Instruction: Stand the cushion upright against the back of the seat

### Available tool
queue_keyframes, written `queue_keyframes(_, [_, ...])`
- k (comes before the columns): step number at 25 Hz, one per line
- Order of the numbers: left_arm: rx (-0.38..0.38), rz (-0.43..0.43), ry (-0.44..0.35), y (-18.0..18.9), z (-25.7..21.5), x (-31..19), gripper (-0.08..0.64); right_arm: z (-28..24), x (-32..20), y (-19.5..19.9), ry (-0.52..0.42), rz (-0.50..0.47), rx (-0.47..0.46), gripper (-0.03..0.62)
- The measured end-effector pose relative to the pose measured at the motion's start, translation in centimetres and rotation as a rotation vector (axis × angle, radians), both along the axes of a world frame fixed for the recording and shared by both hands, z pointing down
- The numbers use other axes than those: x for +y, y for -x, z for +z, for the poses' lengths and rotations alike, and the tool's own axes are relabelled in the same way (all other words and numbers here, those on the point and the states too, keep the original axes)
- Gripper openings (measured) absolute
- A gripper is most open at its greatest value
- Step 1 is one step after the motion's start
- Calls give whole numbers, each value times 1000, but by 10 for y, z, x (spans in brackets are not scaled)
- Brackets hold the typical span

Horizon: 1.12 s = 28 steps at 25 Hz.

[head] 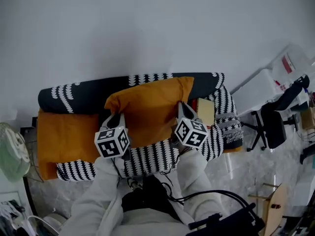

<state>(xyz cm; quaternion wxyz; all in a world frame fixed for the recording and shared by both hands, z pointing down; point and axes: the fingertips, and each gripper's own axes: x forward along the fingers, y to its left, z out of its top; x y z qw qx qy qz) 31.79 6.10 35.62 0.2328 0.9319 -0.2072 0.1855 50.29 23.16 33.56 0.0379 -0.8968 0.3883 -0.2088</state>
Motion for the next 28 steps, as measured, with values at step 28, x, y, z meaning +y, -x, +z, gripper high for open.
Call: queue_keyframes(28, [-220, -8, 20, -138, 125, -67, 20, 130, -54, -123, 174, -98, -177, 64])
